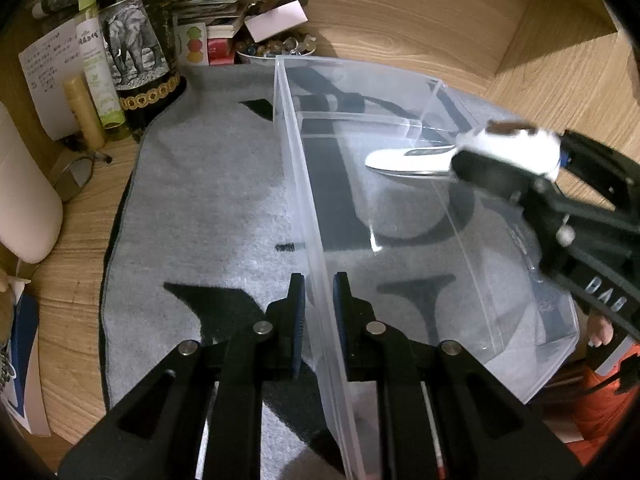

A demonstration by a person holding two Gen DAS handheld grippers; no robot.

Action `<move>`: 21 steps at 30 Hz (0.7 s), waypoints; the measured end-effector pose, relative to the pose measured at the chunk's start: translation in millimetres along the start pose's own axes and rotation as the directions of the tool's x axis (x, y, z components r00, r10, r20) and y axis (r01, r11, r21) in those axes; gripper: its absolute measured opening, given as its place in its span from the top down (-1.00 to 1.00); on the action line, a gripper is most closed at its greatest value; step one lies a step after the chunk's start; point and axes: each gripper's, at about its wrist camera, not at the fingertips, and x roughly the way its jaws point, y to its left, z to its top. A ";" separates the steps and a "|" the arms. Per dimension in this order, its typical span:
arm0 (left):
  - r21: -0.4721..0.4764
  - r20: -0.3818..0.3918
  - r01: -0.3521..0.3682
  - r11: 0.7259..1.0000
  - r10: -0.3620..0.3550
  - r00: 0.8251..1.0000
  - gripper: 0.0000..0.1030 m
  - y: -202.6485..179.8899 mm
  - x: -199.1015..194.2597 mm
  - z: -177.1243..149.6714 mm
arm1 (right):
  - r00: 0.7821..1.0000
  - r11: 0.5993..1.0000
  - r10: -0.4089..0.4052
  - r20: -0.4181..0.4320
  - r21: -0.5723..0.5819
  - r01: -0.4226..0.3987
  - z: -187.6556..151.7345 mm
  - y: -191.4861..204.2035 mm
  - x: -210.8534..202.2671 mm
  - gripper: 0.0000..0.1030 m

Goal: Organize rigid objects
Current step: 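Carry the white device into the clear box and open the right tool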

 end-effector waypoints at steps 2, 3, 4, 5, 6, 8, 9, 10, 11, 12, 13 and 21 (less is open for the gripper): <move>0.002 0.003 -0.004 1.000 0.004 1.000 0.74 -1.2 -0.8 -0.8 | 1.000 1.000 0.002 -0.032 -0.014 -0.003 -3.4 3.0 5.5 0.26; 0.005 0.004 -0.006 1.000 0.006 1.000 0.74 -1.5 -0.8 -0.8 | 0.999 1.000 0.002 -0.047 -0.019 -0.003 -4.8 4.3 8.8 0.26; 0.007 0.006 -0.007 1.000 0.007 1.000 0.74 -1.6 -0.8 -1.0 | 0.998 1.000 0.004 -0.064 -0.023 -0.005 -5.8 5.4 12.6 0.26; 0.008 0.007 -0.009 1.000 0.009 1.000 0.74 -1.8 -0.8 -1.2 | 0.997 1.000 0.008 -0.077 -0.025 -0.010 -6.0 5.5 15.4 0.26; 0.009 0.007 -0.010 1.000 0.010 1.000 0.74 -1.9 -0.9 -1.2 | 0.996 1.000 0.015 -0.090 -0.023 -0.017 -5.8 5.4 18.5 0.26; 0.009 0.008 -0.011 1.000 0.011 1.000 0.74 -1.7 -1.1 -1.2 | 0.994 1.000 0.023 -0.110 -0.018 -0.025 -5.1 5.8 24.2 0.26; 0.010 0.008 -0.010 1.000 0.010 1.000 0.74 -1.4 -1.0 -1.2 | 0.993 0.999 0.023 -0.115 -0.020 -0.025 -4.8 6.6 25.3 0.26; 0.009 0.008 -0.010 1.000 0.010 1.000 0.74 -1.1 -0.9 -1.1 | 0.991 0.999 0.024 -0.129 -0.022 -0.028 -4.8 7.2 27.3 0.26; 0.008 0.008 -0.010 1.000 0.010 1.000 0.74 -1.1 -0.8 -1.1 | 0.990 0.999 0.025 -0.136 -0.023 -0.029 -4.9 7.4 28.4 0.25; 0.009 0.008 -0.011 1.000 0.011 1.000 0.74 -0.8 -0.8 -1.1 | 0.989 0.999 0.028 -0.146 -0.022 -0.032 -5.6 7.5 29.8 0.25; 0.010 0.008 -0.013 1.000 0.013 1.000 0.74 -1.5 -1.3 -1.4 | 0.988 0.999 0.032 -0.152 -0.021 -0.035 -6.3 7.4 30.4 0.25; 0.013 0.011 -0.021 1.000 0.021 1.000 0.75 -2.7 -2.0 -2.2 | 0.993 0.999 0.027 -0.116 -0.014 -0.029 -7.3 6.5 18.5 0.00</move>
